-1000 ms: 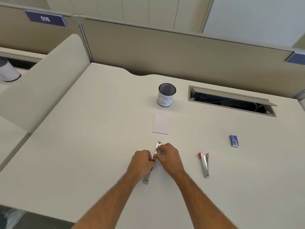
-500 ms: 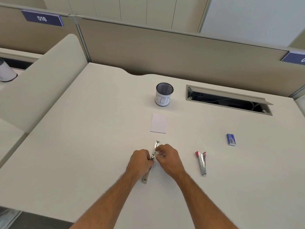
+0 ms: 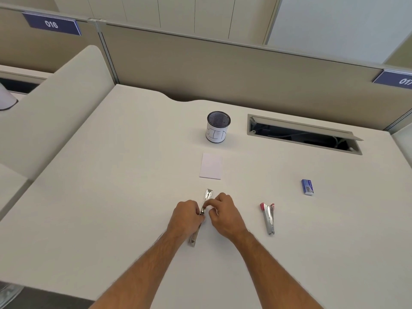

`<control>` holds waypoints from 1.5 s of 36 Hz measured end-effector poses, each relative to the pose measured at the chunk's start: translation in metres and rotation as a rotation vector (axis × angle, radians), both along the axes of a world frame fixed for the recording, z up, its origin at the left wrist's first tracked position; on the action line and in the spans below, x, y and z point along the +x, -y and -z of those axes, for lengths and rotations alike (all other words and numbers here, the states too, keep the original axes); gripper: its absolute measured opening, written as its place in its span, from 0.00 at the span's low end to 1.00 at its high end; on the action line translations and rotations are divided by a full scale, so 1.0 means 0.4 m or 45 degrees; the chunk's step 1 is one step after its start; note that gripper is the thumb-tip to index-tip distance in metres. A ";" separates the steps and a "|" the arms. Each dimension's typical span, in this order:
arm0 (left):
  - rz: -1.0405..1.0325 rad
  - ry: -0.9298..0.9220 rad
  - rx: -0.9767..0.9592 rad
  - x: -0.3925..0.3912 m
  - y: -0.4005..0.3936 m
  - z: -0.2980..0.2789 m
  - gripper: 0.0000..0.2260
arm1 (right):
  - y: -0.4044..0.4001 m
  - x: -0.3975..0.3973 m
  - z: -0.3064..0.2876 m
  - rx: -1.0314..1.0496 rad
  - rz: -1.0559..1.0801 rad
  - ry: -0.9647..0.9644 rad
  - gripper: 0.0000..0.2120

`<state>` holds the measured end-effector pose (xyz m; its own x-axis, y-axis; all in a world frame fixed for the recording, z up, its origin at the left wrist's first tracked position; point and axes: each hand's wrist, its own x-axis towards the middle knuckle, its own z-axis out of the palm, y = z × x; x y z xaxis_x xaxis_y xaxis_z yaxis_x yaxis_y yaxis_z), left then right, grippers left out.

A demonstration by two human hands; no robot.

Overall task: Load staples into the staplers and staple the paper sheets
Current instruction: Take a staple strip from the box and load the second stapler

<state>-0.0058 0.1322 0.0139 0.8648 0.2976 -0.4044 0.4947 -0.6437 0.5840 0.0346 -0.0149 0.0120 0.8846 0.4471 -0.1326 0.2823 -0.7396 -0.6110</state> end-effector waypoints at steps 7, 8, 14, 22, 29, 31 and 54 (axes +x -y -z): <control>-0.009 -0.008 -0.023 -0.001 0.001 0.002 0.07 | -0.002 0.018 -0.009 -0.076 0.022 0.031 0.15; -0.009 -0.010 -0.025 -0.001 0.002 0.002 0.08 | -0.003 0.019 -0.009 -0.079 0.025 0.033 0.15; -0.013 -0.013 -0.020 -0.002 0.004 -0.002 0.07 | -0.005 0.026 -0.014 -0.048 0.041 0.034 0.17; -0.024 -0.007 -0.007 0.003 0.008 -0.001 0.04 | 0.003 0.014 -0.039 0.208 0.045 -0.024 0.13; 0.001 0.020 -0.004 0.013 0.014 0.003 0.06 | -0.001 0.015 -0.052 0.227 -0.037 -0.101 0.09; -0.004 0.017 -0.010 0.013 0.015 0.005 0.05 | -0.001 0.017 -0.048 0.199 -0.018 -0.103 0.08; -0.037 0.000 -0.018 0.010 0.023 0.007 0.04 | -0.044 0.044 -0.033 -0.186 0.078 0.002 0.11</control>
<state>-0.0017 0.1230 0.0112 0.8558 0.3172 -0.4087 0.5132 -0.6205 0.5930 0.0520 0.0025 0.0250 0.9099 0.3684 -0.1908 0.2349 -0.8366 -0.4949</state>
